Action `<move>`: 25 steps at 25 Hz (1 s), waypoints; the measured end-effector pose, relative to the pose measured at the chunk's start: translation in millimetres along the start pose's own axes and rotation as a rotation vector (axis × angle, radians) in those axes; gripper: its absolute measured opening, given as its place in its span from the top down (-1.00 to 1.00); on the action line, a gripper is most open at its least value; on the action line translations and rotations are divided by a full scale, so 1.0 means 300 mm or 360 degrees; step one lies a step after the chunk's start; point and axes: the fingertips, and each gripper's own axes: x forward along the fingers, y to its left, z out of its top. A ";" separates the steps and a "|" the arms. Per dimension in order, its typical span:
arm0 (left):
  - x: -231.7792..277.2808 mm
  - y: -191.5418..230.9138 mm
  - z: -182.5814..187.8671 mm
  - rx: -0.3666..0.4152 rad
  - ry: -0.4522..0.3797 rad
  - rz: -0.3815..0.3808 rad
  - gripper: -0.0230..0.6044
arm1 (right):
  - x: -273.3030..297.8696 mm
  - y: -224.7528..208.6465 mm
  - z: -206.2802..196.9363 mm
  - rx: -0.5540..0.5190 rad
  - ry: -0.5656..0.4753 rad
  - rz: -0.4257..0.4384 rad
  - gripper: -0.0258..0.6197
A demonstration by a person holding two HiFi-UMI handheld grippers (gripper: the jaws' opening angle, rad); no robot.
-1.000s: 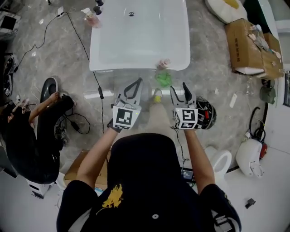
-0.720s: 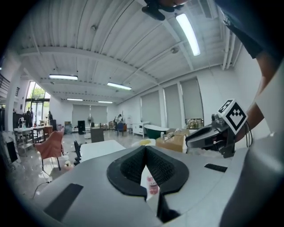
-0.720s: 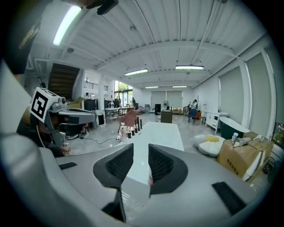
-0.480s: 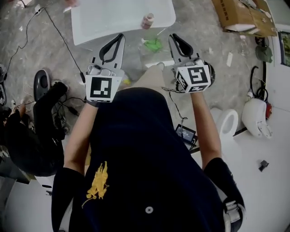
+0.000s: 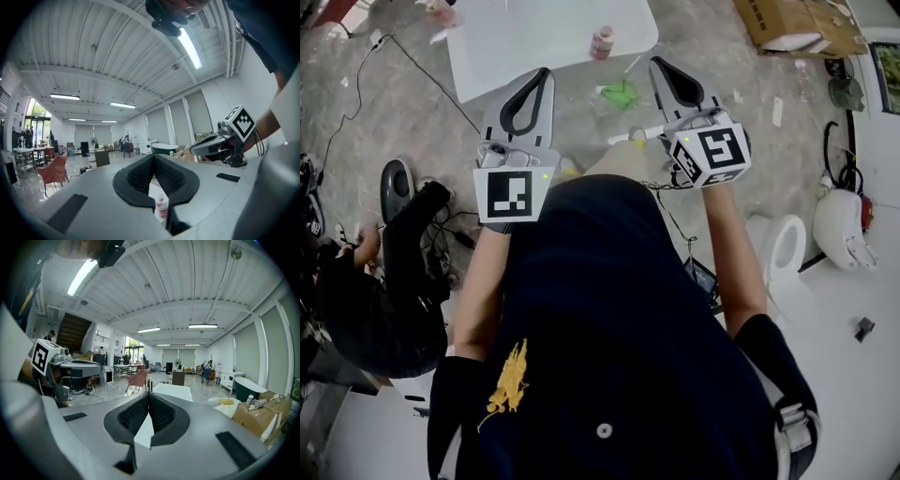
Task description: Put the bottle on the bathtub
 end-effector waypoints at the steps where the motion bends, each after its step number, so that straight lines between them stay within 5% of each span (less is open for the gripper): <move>1: -0.002 0.007 0.005 0.0005 0.0000 0.0014 0.87 | 0.003 0.000 0.008 0.0010 -0.0007 0.0004 0.91; 6: 0.004 0.048 0.028 0.0104 0.0004 0.0055 0.87 | 0.020 -0.007 0.045 0.0067 -0.0039 0.0010 0.91; 14: -0.047 0.137 0.028 0.0018 -0.0003 0.0164 0.87 | 0.081 0.040 0.054 0.0017 0.0004 0.0096 0.91; 25: -0.081 0.156 0.026 0.0008 0.0011 0.0164 0.87 | 0.102 0.059 0.069 -0.0040 0.0045 0.0135 0.92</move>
